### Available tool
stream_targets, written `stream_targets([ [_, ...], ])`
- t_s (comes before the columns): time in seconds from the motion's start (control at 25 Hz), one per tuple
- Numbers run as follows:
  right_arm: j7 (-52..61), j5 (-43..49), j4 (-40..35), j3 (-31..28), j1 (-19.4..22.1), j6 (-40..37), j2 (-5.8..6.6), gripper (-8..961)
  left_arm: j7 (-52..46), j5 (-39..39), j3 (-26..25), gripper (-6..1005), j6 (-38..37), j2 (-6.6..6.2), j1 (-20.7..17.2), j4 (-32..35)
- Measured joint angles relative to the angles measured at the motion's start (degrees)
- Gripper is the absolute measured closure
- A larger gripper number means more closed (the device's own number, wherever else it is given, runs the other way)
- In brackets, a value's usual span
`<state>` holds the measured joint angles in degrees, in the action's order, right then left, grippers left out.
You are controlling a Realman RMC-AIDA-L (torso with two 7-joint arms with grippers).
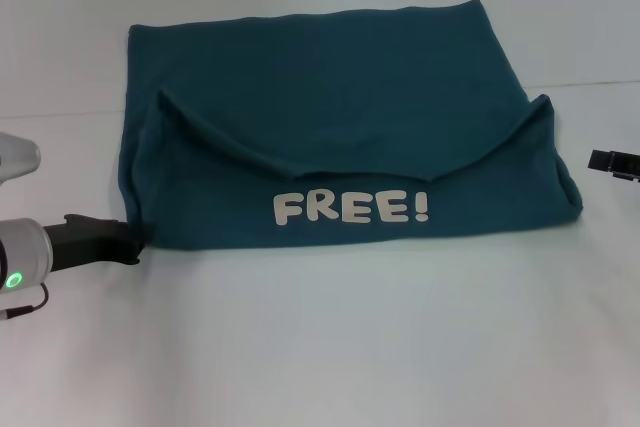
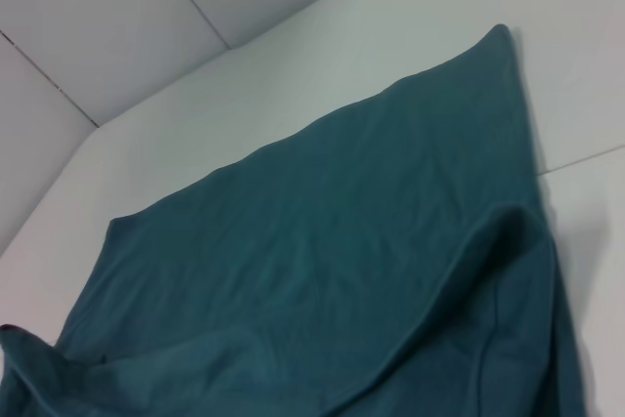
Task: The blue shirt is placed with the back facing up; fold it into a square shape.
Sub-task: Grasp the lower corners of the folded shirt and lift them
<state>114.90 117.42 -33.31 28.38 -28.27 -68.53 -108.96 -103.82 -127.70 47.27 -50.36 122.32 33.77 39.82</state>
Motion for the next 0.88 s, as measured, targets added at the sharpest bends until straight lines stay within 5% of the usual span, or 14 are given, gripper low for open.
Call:
stream_targets([
  [0.08, 0.0, 0.0, 0.0, 0.1, 0.1, 0.5, 0.01, 359, -0.2, 0.0, -0.2, 983, -0.2, -0.08, 0.0, 0.1],
  [0.48, 2.3, 6.7, 0.6, 1.2, -2.1, 1.3, 0.05, 358, -2.7, 0.0, -0.4, 983, -6.2, -0.2, -3.0, 5.4],
  [0.88, 3.9, 11.5, 0.7, 4.3, -5.3, 8.9, -3.13, 359, -3.6, -1.5, -0.1, 982, -6.7, -0.33, -2.9, 5.8],
])
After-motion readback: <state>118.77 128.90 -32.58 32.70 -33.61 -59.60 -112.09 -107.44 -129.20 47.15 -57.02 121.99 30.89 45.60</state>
